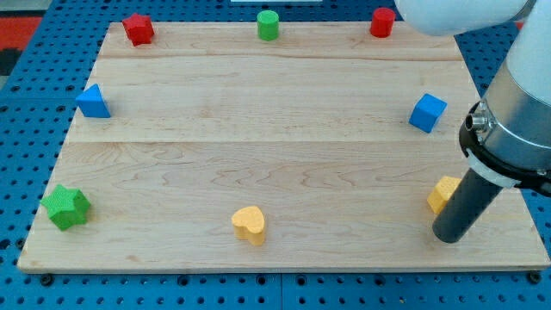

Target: Push the yellow heart to the right of the blue triangle

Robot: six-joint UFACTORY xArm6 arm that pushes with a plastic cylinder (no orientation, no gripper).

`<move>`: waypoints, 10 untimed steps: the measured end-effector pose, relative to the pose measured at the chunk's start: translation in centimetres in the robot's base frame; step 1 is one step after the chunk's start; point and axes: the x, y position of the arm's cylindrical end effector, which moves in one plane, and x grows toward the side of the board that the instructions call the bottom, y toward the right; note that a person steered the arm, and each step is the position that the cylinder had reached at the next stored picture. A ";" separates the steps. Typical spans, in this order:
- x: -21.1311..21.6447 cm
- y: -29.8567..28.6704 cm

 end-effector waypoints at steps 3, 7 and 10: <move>2.7 -1.1; -5.2 -22.4; -3.9 -31.1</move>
